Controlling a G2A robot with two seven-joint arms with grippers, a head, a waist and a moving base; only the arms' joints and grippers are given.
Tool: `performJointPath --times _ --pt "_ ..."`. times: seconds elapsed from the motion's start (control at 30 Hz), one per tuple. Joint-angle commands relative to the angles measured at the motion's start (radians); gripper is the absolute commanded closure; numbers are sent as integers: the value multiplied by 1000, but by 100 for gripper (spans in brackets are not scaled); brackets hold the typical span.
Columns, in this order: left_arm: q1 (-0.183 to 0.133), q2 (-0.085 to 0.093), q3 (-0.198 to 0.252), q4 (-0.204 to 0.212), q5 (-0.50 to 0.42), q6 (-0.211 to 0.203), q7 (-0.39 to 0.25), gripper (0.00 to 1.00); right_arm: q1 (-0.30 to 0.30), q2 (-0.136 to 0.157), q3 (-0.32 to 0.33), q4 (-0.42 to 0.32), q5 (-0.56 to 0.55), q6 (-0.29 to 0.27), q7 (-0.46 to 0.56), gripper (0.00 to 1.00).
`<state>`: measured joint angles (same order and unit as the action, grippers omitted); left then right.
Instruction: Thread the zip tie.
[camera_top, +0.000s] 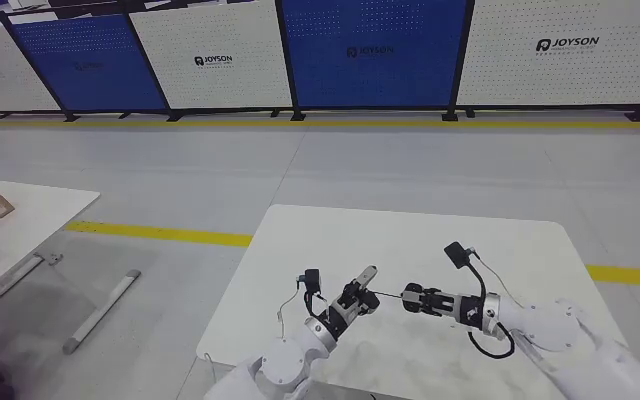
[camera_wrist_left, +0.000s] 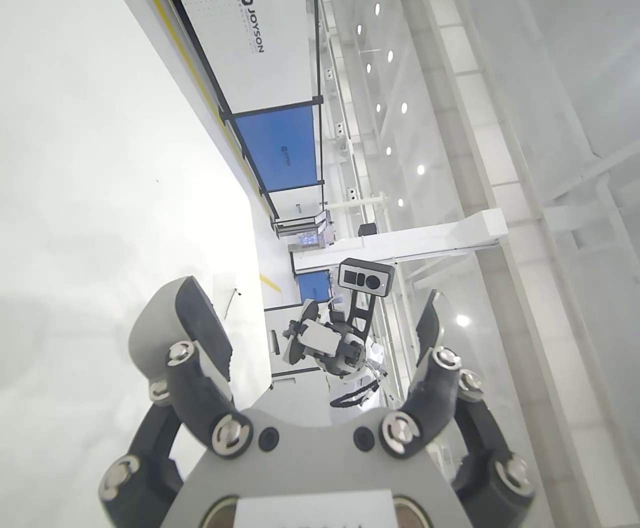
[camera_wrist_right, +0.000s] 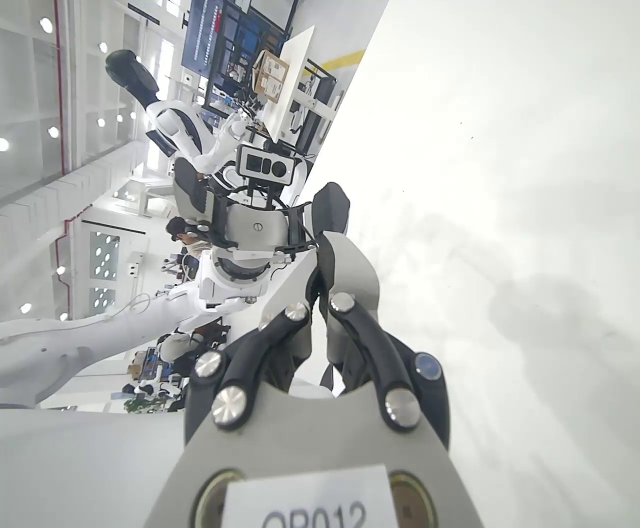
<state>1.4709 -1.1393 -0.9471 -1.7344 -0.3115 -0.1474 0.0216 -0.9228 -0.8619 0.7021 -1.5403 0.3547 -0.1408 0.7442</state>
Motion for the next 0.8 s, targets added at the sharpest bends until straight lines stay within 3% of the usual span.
performJointPath --times 0.0,0.13,0.57,0.7,0.77 --pt "-1 -2 6 9 49 -18 10 0 -4 -2 11 4 23 22 0 100" --pt "-1 -8 18 20 85 -43 39 0 6 -11 16 3 27 68 34 100" --pt "-1 -8 18 21 85 -43 39 0 5 -11 16 2 22 69 30 100" --pt "0 -8 17 22 84 -40 42 0 4 -9 15 -56 -178 73 -33 100" --pt "6 -11 9 5 86 5 88 0 3 -6 17 -82 -289 63 -54 100"
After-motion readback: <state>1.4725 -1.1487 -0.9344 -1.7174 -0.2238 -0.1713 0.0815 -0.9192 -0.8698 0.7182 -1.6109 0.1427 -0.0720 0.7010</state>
